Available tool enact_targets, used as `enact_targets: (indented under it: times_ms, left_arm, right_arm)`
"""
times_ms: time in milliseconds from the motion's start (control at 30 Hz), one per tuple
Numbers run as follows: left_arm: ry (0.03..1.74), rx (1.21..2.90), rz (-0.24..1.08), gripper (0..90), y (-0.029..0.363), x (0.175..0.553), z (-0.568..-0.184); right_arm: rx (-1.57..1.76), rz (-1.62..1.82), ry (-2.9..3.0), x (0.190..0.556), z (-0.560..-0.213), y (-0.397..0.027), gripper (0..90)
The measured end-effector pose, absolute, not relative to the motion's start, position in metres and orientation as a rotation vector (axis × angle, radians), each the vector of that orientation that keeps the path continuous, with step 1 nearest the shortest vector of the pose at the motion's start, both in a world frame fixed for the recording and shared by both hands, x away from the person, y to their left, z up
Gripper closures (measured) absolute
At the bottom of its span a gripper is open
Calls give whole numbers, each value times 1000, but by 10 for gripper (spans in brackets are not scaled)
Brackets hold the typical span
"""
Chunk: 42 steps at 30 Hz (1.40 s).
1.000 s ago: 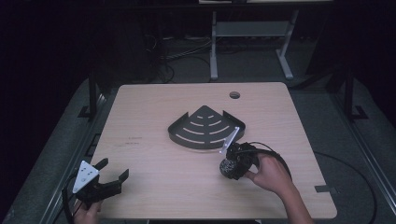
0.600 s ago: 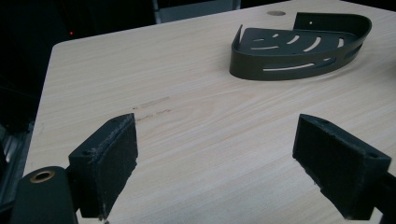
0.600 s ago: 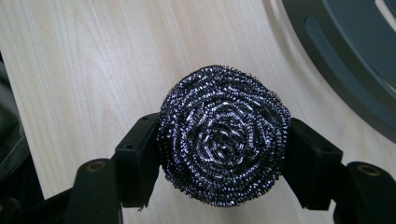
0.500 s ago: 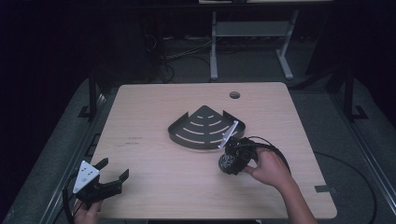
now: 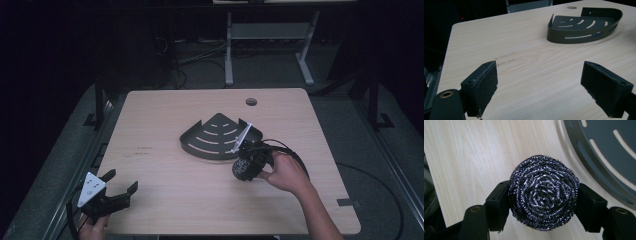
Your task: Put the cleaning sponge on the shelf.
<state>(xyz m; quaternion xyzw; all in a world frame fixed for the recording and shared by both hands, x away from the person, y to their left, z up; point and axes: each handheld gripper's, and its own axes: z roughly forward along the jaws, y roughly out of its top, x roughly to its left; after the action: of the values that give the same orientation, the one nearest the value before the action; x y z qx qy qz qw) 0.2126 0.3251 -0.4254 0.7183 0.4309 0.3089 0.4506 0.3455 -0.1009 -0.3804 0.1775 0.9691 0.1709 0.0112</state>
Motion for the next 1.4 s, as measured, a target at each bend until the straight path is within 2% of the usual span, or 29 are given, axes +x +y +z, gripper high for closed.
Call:
enact_targets:
  times_ms: [600,1400]
  left_arm:
    - [1065,1767,762,132,326,212,-425]
    - [1059,1773,760,132,323,213,-424]
  right_arm:
    - [508,527,3027,369,-356,-81,342]
    - [550,526,3049,411,-349,-67,342]
